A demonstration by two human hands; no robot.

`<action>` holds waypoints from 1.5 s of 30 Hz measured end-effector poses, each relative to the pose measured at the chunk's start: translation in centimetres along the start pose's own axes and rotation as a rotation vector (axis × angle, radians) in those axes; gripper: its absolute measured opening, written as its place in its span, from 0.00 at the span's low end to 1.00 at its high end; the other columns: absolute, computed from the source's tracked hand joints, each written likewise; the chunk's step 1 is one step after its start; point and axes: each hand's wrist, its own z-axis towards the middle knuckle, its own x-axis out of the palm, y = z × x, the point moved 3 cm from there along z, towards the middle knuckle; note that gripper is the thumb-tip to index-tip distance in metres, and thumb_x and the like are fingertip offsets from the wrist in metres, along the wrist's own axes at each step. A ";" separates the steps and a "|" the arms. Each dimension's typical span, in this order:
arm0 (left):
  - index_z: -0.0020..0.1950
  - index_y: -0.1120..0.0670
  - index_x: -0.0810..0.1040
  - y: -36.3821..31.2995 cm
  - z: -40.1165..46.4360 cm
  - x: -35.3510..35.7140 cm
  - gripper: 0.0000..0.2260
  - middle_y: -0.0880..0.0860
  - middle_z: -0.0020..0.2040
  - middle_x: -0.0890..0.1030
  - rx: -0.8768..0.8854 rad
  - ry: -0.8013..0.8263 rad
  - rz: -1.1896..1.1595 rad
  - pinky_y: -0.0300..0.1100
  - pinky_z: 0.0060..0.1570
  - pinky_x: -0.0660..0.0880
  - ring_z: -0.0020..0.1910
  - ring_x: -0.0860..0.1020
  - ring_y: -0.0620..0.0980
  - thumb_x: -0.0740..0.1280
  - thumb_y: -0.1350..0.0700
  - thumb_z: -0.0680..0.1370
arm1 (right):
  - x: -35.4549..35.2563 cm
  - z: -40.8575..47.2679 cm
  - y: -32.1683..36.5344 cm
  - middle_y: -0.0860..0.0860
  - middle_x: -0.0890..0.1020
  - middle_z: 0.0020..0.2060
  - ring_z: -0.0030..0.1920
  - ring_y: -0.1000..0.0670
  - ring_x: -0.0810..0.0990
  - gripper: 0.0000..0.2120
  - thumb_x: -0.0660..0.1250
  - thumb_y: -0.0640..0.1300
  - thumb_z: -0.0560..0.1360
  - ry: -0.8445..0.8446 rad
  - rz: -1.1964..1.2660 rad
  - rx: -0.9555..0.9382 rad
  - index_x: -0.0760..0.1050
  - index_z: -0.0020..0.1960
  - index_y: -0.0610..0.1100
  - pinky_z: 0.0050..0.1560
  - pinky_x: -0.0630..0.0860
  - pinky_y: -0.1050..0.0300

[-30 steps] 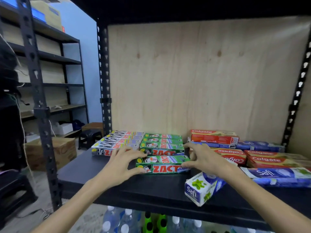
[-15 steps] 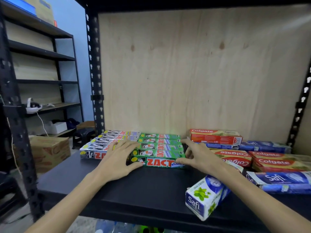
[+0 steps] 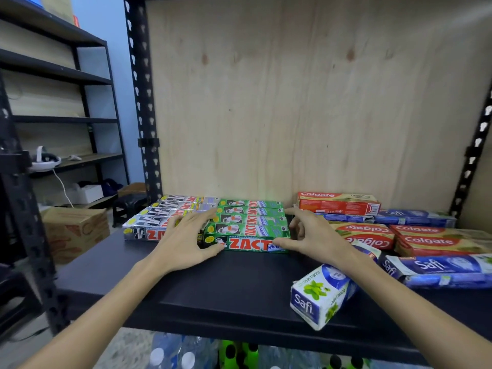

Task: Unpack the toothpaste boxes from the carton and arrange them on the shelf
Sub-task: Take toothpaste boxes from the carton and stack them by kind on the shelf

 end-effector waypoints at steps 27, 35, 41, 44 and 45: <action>0.51 0.49 0.79 -20.0 16.4 7.9 0.06 0.46 0.45 0.83 -0.202 0.050 -0.510 0.35 0.37 0.71 0.40 0.79 0.41 0.69 0.48 0.78 | -10.2 1.6 -17.0 0.44 0.79 0.65 0.66 0.40 0.76 0.34 0.67 0.59 0.74 -0.190 0.070 0.530 0.59 0.76 0.53 0.70 0.67 0.39; 0.59 0.50 0.78 -19.8 11.8 4.4 0.10 0.43 0.47 0.83 -0.216 -0.090 -0.642 0.32 0.39 0.71 0.45 0.80 0.39 0.67 0.49 0.79 | -12.4 -3.6 -12.1 0.47 0.77 0.60 0.58 0.48 0.78 0.28 0.64 0.55 0.80 -0.240 0.282 0.396 0.60 0.77 0.53 0.57 0.73 0.53; 0.57 0.48 0.76 -19.5 6.3 3.2 0.07 0.38 0.42 0.79 -0.189 -0.109 -0.602 0.24 0.37 0.68 0.42 0.77 0.33 0.68 0.51 0.80 | -12.5 -8.4 -9.4 0.53 0.81 0.50 0.57 0.50 0.79 0.25 0.60 0.59 0.80 -0.240 0.248 0.392 0.64 0.75 0.54 0.56 0.71 0.53; 0.59 0.49 0.80 -19.5 4.4 3.2 0.10 0.43 0.47 0.83 -0.129 -0.088 -0.490 0.33 0.51 0.74 0.50 0.81 0.42 0.68 0.48 0.79 | -12.2 -9.9 -9.0 0.49 0.83 0.56 0.62 0.47 0.78 0.27 0.59 0.64 0.79 -0.228 0.181 0.402 0.65 0.74 0.55 0.65 0.71 0.47; 0.59 0.49 0.81 -19.5 4.0 3.2 0.12 0.43 0.48 0.84 -0.108 -0.083 -0.449 0.41 0.57 0.75 0.52 0.81 0.44 0.67 0.46 0.79 | -12.3 -10.0 -8.9 0.48 0.82 0.59 0.64 0.46 0.77 0.28 0.59 0.66 0.78 -0.223 0.163 0.413 0.64 0.74 0.55 0.68 0.69 0.44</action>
